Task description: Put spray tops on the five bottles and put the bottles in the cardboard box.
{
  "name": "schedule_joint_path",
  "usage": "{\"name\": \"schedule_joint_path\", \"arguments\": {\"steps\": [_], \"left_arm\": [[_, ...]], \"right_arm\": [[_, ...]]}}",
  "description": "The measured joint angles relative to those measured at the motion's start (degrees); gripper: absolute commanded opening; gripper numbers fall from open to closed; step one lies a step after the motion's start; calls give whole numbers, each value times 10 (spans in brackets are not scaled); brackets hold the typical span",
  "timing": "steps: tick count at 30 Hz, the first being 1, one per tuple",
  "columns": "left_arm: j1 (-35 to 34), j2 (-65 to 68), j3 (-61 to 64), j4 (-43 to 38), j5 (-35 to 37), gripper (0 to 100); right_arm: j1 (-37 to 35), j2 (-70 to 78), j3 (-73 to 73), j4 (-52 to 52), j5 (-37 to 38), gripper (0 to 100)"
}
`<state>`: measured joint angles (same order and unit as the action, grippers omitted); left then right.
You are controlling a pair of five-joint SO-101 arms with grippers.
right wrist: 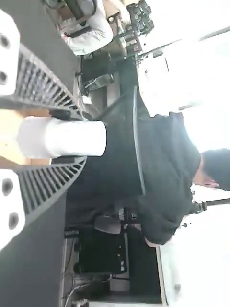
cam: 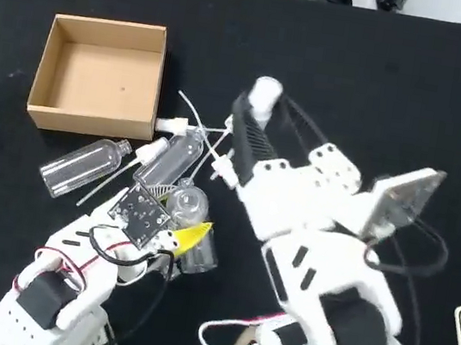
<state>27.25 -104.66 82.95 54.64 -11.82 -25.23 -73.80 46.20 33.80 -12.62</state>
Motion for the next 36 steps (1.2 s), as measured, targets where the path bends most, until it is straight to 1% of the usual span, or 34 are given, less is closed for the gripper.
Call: {"name": "schedule_joint_path", "arguments": {"steps": [4,7,10,17,24,31,36], "left_arm": [[0,0,0,0,1,216],[-3,0,3,-6,24,216],[-1,0,14,-22,39,216],[1,0,24,-36,43,216],[1,0,25,-38,43,216],[1,0,25,-38,43,216],[1,0,25,-38,43,216]], "right_arm": [[-6,2,35,-50,0,12],[-8,1,40,-58,0,12],[-10,1,44,-58,0,12],[-11,-32,44,-48,0,12],[-71,-74,44,-21,0,12],[-76,-75,62,-19,0,12],[-76,-76,83,-19,40,12]]}}
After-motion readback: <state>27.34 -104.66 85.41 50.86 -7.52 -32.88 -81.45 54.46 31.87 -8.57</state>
